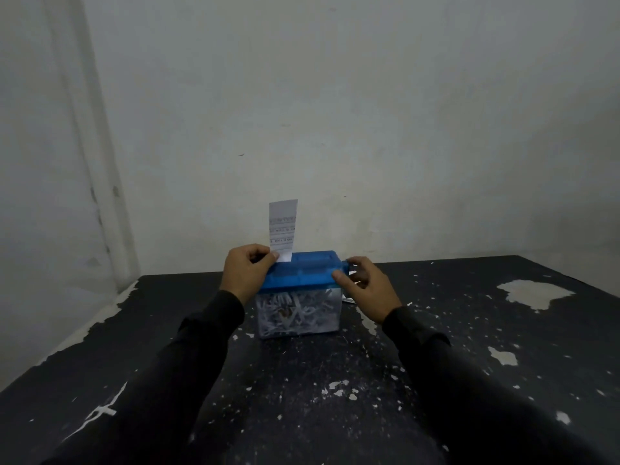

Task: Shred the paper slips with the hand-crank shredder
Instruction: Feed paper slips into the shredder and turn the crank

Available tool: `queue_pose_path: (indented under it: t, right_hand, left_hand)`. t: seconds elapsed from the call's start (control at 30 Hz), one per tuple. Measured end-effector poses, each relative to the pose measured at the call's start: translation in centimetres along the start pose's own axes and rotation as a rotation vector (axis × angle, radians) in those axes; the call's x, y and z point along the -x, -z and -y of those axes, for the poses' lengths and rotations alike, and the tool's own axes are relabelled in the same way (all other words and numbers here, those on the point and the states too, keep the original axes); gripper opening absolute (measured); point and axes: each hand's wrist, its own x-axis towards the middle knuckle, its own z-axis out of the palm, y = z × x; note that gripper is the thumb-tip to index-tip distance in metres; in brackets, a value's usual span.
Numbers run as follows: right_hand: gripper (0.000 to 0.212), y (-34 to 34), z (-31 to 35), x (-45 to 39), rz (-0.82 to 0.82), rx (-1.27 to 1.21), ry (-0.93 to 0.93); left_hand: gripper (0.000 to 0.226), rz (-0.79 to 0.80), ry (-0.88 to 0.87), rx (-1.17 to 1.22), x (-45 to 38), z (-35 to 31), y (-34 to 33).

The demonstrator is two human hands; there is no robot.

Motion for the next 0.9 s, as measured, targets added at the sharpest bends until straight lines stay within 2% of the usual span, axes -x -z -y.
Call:
queue_pose_path:
  t: [0.2, 0.3, 0.4, 0.5, 0.6, 0.7, 0.8, 0.9]
  right_hand:
    - [0.064, 1.0, 1.3, -0.4, 0.024, 0.072, -0.055]
    - [0.051, 2.1, 2.8, -1.0, 0.100, 0.136, -0.134]
    - [0.053, 2.5, 3.8, -2.0, 0.103, 0.130, -0.210]
    - [0.048, 3.0, 4.1, -2.6, 0.142, 0.004, -0.318]
    - [0.025, 4.9, 4.6, -2.6, 0.301, -0.144, -0.392]
    - [0.021, 6.5, 5.4, -2.7, 0.389, -0.198, -0.338]
    - [0.030, 6.4, 6.1, -3.9, 0.332, -0.126, -0.250]
    - [0.037, 5.3, 5.8, -5.8, 0.163, -0.076, -0.231]
  left_hand:
    - [0.013, 0.020, -0.028, -0.045, 0.0, 0.4, -0.1]
    - [0.014, 0.023, -0.050, -0.082, 0.0, 0.6, -0.1]
    - [0.020, 0.092, -0.057, -0.031, 0.4, 0.3, 0.1]
    - [0.041, 0.200, -0.041, -0.005, 0.5, 0.0, 0.4]
    - [0.064, 0.298, -0.029, -0.055, 0.0, 0.1, 0.7]
    - [0.082, 0.359, 0.011, -0.085, -0.4, 0.6, 1.1]
    - [0.086, 0.381, 0.011, -0.111, -0.8, 0.6, 1.2]
    - [0.087, 0.378, 0.011, -0.099, -1.0, 0.5, 1.2]
